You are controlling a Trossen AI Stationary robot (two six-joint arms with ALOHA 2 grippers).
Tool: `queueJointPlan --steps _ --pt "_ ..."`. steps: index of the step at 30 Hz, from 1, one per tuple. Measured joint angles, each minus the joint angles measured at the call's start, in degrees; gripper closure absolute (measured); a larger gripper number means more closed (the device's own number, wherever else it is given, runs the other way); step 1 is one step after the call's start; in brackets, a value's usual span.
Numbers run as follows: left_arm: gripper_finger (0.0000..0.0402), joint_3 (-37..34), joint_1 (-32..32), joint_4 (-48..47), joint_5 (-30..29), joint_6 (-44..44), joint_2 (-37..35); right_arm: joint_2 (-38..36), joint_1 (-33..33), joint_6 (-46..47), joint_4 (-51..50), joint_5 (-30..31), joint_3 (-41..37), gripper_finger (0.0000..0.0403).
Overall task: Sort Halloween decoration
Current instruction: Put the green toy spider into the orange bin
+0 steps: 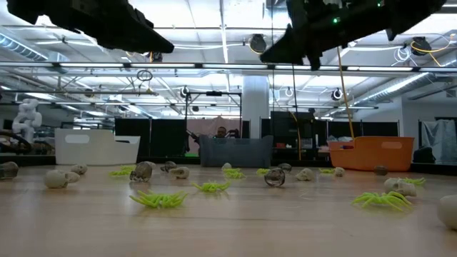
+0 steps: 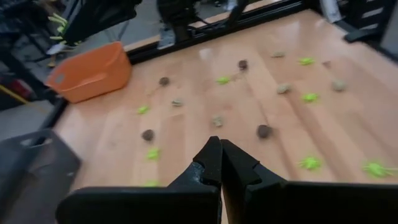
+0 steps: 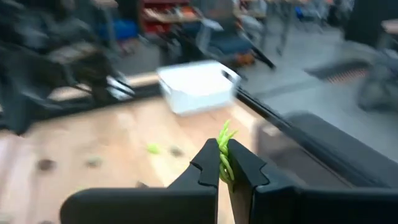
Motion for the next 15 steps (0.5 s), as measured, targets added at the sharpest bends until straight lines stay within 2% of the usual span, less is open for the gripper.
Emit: queueJointPlan --steps 7,15 --pt "0.0401 0.0 0.64 0.43 -2.2 4.95 -0.02 -7.7 -8.52 5.86 -26.48 0.07 6.72 0.0403" --pt "0.0402 0.0 3.96 0.51 -2.23 4.86 0.0 -7.23 -23.69 6.65 -49.9 0.22 18.12 0.0403"
